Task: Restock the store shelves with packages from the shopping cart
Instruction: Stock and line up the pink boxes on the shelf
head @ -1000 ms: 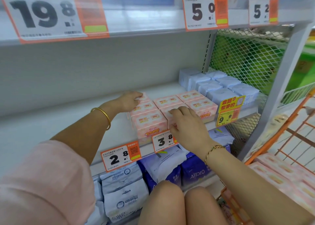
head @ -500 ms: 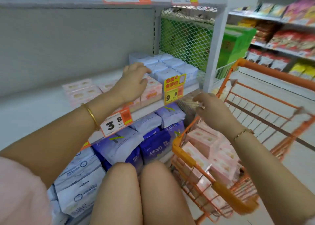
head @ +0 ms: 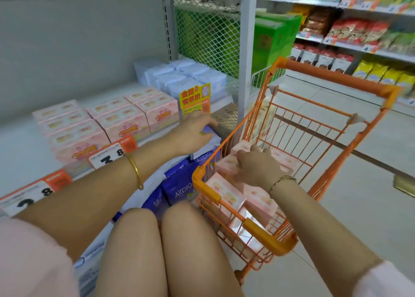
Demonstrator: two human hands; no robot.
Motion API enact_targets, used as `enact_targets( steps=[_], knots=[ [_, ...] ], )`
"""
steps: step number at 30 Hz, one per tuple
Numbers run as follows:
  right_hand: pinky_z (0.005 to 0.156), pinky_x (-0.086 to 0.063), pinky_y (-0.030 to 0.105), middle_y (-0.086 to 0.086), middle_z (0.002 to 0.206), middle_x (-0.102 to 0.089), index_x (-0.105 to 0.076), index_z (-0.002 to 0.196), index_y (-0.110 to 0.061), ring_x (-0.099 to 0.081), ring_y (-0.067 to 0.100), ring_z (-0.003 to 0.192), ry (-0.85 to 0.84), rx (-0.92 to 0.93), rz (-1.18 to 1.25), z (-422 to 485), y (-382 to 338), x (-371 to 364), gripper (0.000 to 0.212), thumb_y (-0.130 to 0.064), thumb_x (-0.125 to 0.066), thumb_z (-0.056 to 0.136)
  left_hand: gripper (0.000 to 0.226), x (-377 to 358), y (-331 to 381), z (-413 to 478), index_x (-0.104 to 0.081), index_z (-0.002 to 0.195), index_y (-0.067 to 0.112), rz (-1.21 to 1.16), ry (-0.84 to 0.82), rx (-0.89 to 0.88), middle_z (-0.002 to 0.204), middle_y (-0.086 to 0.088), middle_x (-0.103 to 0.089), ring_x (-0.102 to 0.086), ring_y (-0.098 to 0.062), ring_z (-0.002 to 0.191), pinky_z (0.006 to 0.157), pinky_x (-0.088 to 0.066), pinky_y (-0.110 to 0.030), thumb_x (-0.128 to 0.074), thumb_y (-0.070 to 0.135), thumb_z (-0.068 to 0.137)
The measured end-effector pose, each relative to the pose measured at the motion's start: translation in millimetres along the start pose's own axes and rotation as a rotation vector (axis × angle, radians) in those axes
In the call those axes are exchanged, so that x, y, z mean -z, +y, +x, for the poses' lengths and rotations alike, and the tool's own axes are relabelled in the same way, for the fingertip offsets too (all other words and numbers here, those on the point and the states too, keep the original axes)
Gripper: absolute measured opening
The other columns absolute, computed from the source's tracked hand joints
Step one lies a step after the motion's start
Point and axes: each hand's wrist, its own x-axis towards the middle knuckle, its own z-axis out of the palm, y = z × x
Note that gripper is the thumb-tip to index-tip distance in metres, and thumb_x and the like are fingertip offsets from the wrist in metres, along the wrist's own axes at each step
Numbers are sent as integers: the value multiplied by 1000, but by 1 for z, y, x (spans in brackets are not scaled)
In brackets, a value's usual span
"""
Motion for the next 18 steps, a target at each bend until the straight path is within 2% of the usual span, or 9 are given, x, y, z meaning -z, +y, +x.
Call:
enact_targets(
  steps=[4, 6, 9, 11, 13, 15, 17, 18],
  knots=[
    [91, -44, 44, 13, 127, -48, -38, 133, -21, -39, 37, 120, 19, -31, -18, -2, -2, -2, 69, -65, -49, 81, 33, 3, 4, -3, -57, 122, 8, -17, 12, -17, 129, -12, -50, -40, -25, 125, 102, -24, -25, -55, 9, 90],
    [88, -46, 42, 13, 123, -50, -41, 127, -17, -43, 35, 115, 53, -30, 24, -3, -2, -1, 70, -65, -53, 78, 32, 4, 7, -5, -57, 122, 8, -24, 8, -16, 127, -11, -50, -41, -24, 123, 101, -27, -25, -55, 10, 90],
    [82, -50, 42, 11, 116, -48, -42, 117, -13, -52, 33, 103, 168, -71, 214, -10, 6, 18, 70, -63, -63, 72, 20, 11, 17, -11, -59, 111, 8, -134, 63, 62, 111, -7, -51, -49, -21, 109, 86, -36, -23, -52, 14, 93],
    [76, -49, 41, 10, 114, -46, -41, 115, -12, -54, 33, 98, 352, -92, 306, -17, 7, 38, 69, -60, -66, 71, 11, 21, 28, -15, -54, 98, 10, -302, 72, 171, 101, -7, -55, -61, -24, 92, 70, -44, -28, -46, 17, 96],
    [71, -44, 39, 12, 111, -45, -42, 110, -8, -52, 35, 96, 619, -51, 353, -22, -2, 52, 62, -47, -71, 72, 18, 33, 41, -19, -48, 93, 10, -603, -25, 314, 95, -11, -60, -67, -26, 75, 54, -49, -28, -40, 25, 100],
    [72, -45, 41, 15, 106, -46, -45, 106, -4, -51, 38, 92, 849, 82, 393, -21, -23, 60, 55, -30, -74, 67, 31, 46, 51, -20, -55, 98, 8, -939, -102, 422, 89, -13, -65, -68, -25, 69, 54, -55, -29, -40, 35, 99],
    [75, -47, 47, 17, 103, -48, -49, 104, -1, -50, 39, 90, 946, 262, 425, -20, -48, 61, 53, -18, -75, 61, 37, 57, 48, -20, -59, 104, 11, -1103, -60, 458, 82, -8, -67, -67, -23, 69, 59, -57, -32, -44, 44, 96],
    [77, -46, 46, 18, 101, -49, -50, 102, 0, -50, 39, 91, 952, 364, 442, -19, -60, 61, 50, -15, -74, 61, 38, 63, 43, -20, -60, 104, 12, -1111, -4, 461, 76, -5, -67, -67, -21, 69, 60, -56, -32, -49, 46, 93]
  ],
)
